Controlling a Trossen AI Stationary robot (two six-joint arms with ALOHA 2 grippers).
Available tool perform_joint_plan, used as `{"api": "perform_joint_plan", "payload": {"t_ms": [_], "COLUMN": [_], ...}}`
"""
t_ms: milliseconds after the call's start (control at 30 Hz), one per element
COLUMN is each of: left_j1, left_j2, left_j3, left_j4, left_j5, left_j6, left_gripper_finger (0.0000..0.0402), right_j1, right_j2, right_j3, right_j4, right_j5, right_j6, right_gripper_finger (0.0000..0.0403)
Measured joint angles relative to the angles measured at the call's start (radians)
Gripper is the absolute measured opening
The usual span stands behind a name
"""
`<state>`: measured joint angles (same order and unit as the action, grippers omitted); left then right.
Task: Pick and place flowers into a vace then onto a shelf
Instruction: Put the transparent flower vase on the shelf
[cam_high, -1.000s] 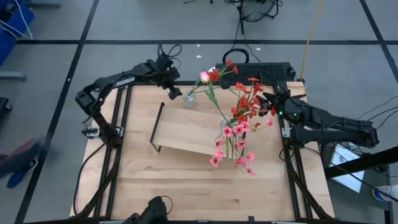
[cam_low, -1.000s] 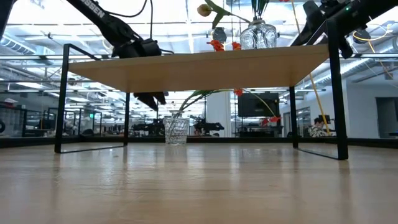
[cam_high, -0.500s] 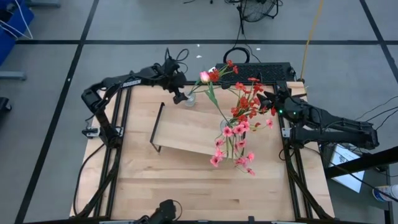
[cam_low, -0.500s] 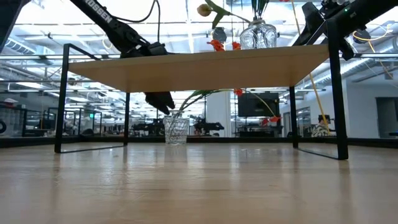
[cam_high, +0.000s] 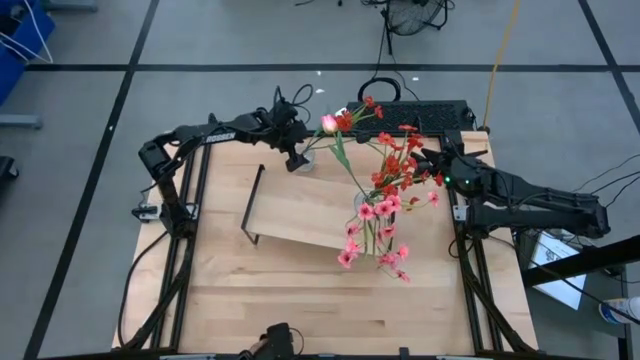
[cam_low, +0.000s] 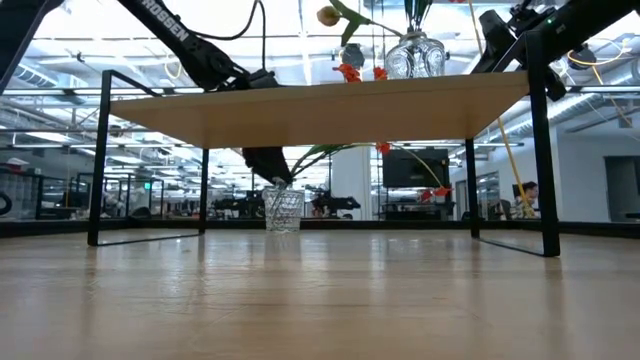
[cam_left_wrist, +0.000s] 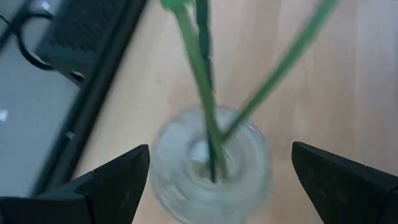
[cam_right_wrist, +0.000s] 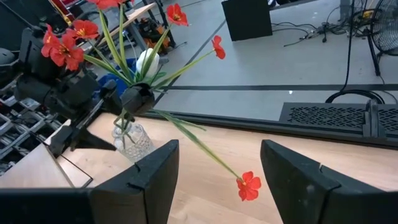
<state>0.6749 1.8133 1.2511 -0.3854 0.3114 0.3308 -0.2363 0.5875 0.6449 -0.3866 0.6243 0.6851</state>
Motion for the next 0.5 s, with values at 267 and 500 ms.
{"api": "perform_joint_plan", "payload": {"t_ms": [267,500], "left_j1": [-0.014,-0.015], "left_j2": [0.015,0.014], "left_j3": [0.001,0.001], "left_j4": [0.078,0.081], "left_j5": [-0.018,-0.025], "left_j6": [-0.018,-0.037], "left_gripper_finger": [0.0397,0.0377], "right_j1": [0.0,0.0], "right_j2": [0.015,0.02], "right_j3": [0.0,0.0], "right_j4": [0.0,0.0], "right_j5": [0.0,0.0], "right_j6": [0.01,0.01], "right_gripper_finger": [0.0219,0.0219]}}
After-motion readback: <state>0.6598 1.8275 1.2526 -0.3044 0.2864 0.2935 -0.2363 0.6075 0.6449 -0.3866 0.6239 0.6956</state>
